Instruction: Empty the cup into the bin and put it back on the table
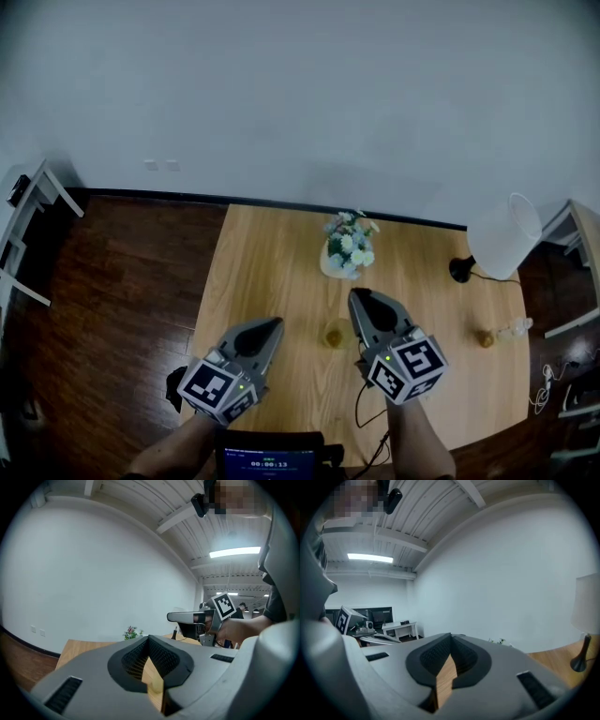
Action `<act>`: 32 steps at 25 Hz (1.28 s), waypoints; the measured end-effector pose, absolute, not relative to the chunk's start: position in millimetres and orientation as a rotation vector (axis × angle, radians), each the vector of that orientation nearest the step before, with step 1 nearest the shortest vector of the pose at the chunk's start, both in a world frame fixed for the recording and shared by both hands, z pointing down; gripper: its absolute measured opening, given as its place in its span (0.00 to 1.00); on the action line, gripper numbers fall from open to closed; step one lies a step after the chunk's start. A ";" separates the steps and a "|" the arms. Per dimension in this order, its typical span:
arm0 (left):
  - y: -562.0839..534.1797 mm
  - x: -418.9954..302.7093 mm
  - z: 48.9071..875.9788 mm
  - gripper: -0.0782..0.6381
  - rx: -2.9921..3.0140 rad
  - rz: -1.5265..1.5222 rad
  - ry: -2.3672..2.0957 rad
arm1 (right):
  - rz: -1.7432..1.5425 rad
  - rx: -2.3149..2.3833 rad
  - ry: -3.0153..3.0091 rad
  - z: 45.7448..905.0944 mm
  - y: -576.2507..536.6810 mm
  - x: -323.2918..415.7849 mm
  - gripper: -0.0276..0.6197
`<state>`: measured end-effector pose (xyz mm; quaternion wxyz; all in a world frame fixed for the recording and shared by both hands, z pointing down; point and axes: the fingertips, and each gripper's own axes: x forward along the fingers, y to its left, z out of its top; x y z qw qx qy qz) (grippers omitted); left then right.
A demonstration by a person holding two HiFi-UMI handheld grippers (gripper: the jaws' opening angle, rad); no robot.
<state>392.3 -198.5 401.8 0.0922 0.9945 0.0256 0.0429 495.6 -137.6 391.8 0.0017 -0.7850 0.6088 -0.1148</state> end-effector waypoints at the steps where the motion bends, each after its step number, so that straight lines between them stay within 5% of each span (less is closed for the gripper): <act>1: -199.3 395.2 406.3 0.10 2.956 0.140 0.070 | -0.361 -2.461 1.913 395.7 -139.3 496.9 0.04; 13: -203.7 412.2 458.4 0.10 2.935 0.201 0.003 | -0.456 -2.495 1.942 472.1 -151.4 501.0 0.10; 15: -205.4 412.8 463.7 0.10 2.928 0.218 -0.002 | -0.456 -2.492 1.936 480.3 -152.9 503.1 0.20; 22: -205.0 414.0 482.1 0.10 2.910 0.247 -0.004 | -0.410 -2.495 1.948 498.6 -161.0 504.5 0.20; 32: -201.3 412.0 495.8 0.10 2.901 0.286 -0.004 | -0.441 -2.513 2.010 522.4 -152.5 499.2 0.53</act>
